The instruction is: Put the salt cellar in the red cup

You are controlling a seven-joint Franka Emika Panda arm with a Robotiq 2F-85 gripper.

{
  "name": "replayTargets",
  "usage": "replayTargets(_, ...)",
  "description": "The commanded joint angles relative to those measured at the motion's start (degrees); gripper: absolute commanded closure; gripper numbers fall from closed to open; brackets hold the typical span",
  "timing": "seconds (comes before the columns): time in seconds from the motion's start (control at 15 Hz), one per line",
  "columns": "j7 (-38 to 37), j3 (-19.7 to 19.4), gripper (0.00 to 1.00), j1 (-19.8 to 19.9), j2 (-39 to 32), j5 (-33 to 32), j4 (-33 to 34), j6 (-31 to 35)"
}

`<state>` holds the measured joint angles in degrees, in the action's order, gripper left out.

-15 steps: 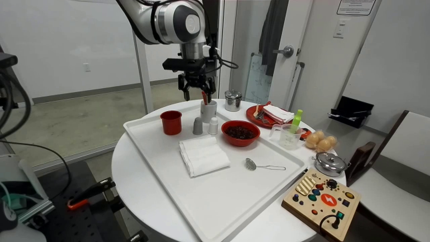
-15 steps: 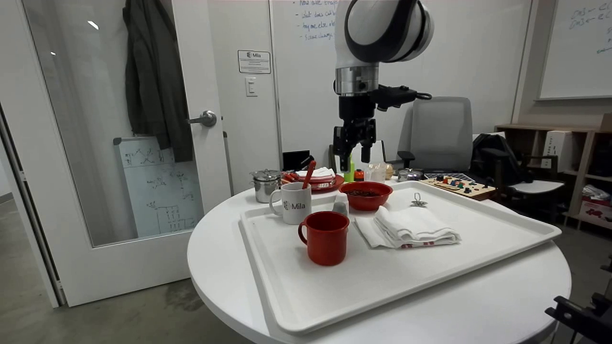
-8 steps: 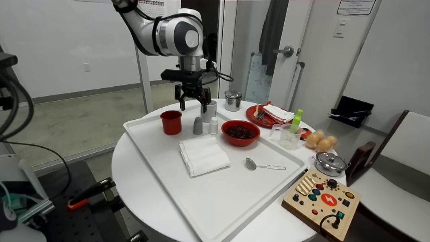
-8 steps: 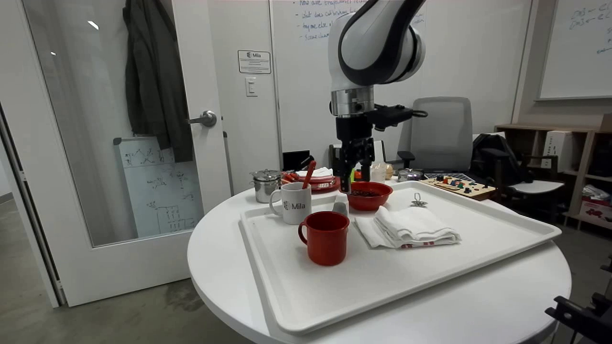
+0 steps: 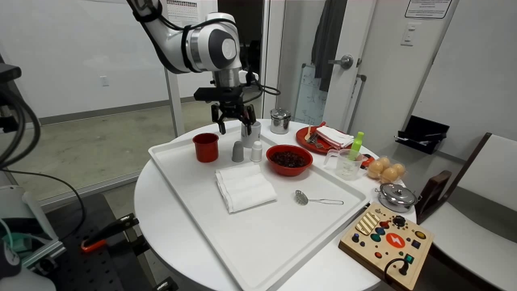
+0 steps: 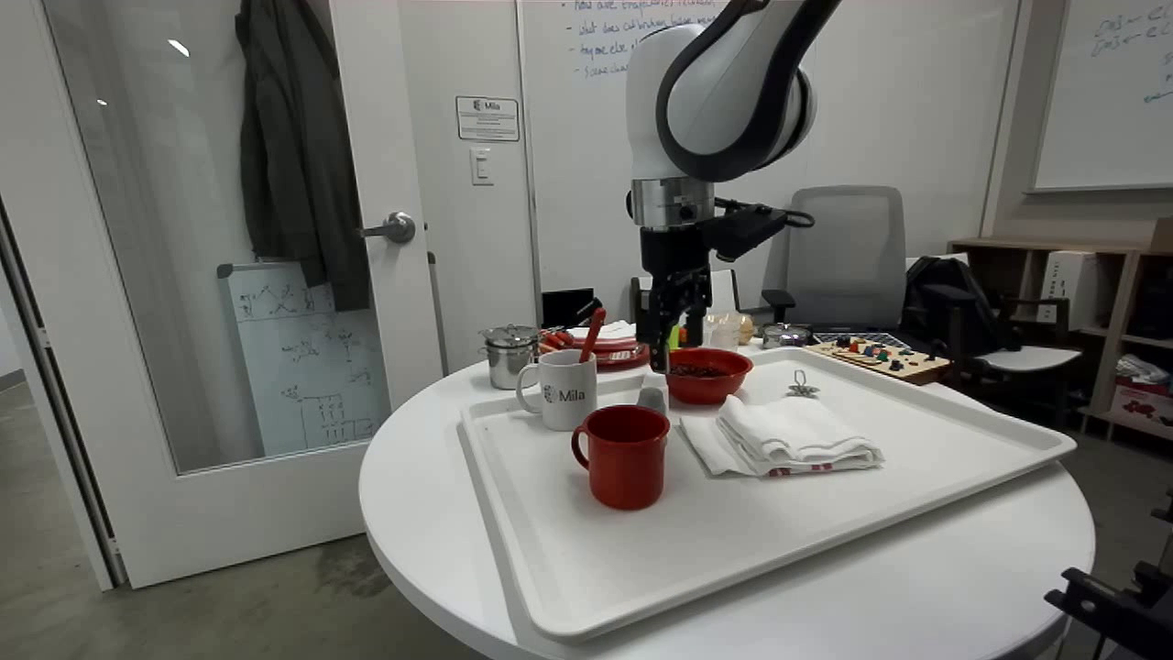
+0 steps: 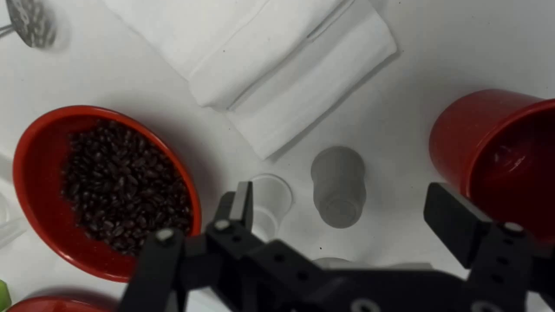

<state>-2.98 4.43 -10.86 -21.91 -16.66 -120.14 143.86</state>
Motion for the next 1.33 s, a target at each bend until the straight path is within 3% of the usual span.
replayTargets(0.0, -2.45, -1.83, 0.0, -1.33, -1.83, -2.38, 0.15, 1.63)
replayTargets(0.8, -0.41, -1.63, 0.0, -2.81, -10.5, -0.77, 13.62, -0.59)
replayTargets(1.27, -1.19, -1.77, 0.0, -4.37, -13.61, -0.44, 13.8, -0.76)
